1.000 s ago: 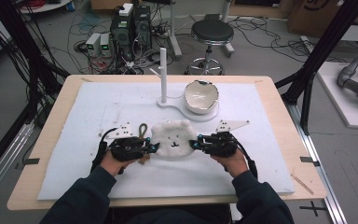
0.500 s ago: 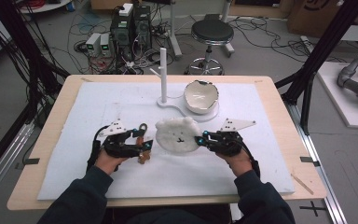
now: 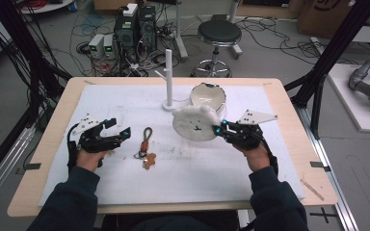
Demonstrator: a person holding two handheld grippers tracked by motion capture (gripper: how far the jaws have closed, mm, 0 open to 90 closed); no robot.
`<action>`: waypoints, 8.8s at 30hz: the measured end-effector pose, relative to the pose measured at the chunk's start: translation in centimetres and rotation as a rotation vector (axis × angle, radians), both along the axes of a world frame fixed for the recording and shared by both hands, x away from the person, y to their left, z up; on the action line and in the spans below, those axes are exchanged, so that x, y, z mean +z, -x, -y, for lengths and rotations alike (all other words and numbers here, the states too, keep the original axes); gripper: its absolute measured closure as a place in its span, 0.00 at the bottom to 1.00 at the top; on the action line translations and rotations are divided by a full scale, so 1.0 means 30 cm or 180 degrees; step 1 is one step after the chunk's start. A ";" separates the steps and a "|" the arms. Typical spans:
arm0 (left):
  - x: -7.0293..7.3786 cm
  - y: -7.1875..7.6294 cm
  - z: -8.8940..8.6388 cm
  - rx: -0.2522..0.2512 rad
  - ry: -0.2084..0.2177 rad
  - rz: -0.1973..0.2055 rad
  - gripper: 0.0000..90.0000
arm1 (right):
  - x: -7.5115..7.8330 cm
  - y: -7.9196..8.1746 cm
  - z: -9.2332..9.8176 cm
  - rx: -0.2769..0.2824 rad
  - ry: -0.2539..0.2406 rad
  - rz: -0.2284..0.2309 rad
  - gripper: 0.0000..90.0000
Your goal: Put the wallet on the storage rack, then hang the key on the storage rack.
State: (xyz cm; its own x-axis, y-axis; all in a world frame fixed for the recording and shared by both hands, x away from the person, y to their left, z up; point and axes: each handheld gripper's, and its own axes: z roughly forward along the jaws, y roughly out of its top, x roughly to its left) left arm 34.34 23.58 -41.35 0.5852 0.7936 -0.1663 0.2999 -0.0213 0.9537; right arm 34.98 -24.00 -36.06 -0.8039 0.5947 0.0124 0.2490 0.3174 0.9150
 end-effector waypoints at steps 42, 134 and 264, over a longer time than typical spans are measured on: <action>-0.044 -0.017 -0.036 0.0078 0.0046 -0.0245 0.25 | 0.189 -0.331 -0.133 -0.0628 0.2721 0.1200 0.88; -0.078 0.010 0.104 0.0035 -0.0409 -0.0789 0.45 | -0.152 0.010 0.210 -0.1078 0.0457 -0.0204 0.28; 0.039 -0.092 0.091 -0.0258 -0.0194 0.0182 0.31 | -0.177 0.000 0.211 -0.1040 0.0445 -0.0288 0.29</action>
